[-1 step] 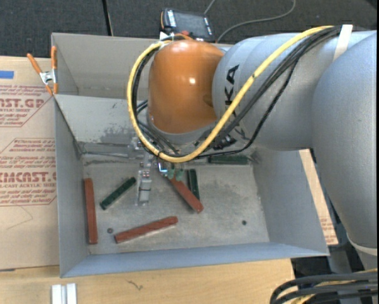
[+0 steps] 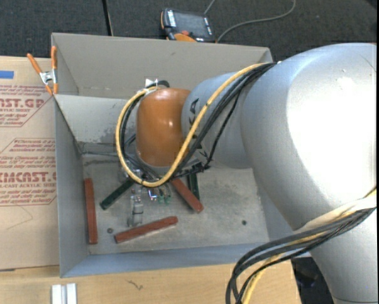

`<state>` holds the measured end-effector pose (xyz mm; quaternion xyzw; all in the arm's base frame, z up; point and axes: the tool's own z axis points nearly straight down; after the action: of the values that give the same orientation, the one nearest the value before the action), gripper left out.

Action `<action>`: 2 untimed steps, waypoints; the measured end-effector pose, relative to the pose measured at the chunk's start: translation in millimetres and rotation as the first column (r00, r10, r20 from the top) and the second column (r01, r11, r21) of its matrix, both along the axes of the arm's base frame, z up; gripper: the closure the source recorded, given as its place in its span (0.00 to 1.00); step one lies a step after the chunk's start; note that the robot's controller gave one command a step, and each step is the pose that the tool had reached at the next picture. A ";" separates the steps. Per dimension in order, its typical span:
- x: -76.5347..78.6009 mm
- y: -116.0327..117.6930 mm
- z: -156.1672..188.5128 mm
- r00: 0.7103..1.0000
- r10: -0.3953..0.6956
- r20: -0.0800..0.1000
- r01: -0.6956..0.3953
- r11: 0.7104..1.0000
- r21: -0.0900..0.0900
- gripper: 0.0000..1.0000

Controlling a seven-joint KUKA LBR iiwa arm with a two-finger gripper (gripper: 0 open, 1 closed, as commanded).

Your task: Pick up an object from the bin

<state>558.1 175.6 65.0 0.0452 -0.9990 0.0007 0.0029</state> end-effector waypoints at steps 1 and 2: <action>2.3 1.3 5.2 1.000 -0.001 0.008 0.001 1.000 0.004 1.00; -16.0 4.6 114.8 1.000 0.008 0.015 -0.009 1.000 0.005 1.00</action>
Offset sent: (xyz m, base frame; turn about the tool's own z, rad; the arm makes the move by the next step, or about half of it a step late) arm 0.0000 0.0000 0.0000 0.0000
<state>542.1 180.2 179.7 0.0494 -0.9988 -0.0016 -0.0045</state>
